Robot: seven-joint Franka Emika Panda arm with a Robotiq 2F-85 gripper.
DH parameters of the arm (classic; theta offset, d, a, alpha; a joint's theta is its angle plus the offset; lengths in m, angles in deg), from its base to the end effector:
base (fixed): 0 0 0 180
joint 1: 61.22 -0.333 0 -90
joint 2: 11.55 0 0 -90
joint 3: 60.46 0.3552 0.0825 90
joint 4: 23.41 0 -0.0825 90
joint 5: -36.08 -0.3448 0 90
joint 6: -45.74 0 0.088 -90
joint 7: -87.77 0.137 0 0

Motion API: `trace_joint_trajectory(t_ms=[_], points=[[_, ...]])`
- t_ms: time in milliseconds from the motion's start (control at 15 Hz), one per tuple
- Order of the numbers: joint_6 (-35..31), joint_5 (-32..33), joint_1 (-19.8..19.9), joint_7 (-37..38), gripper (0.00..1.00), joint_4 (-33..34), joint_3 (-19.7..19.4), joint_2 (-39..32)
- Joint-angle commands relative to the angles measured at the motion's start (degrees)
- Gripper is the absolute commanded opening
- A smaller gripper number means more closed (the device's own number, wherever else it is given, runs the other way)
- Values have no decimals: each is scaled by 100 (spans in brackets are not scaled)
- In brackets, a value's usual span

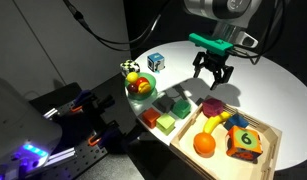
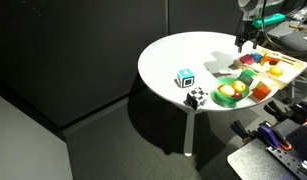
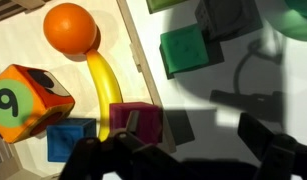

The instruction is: Put the pink block in the crate

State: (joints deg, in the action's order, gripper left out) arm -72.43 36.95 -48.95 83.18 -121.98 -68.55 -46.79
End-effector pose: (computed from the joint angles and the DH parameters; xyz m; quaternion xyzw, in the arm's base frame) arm 0.5900 -0.2109 0.2440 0.9821 -0.1242 -0.1404 0.0182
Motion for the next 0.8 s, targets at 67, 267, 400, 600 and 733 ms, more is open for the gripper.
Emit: trace_joint_trajectory(t_ms=[67,267,400,600,733], points=[[95,420,-248,12,100,-837,-18,744],[73,590,-423,98,100,-1316,11,1110],[75,641,-551,193,100,-1658,44,1365],[96,666,-726,370,100,-2159,80,1774],[4,646,-814,447,100,-2485,131,2028]])
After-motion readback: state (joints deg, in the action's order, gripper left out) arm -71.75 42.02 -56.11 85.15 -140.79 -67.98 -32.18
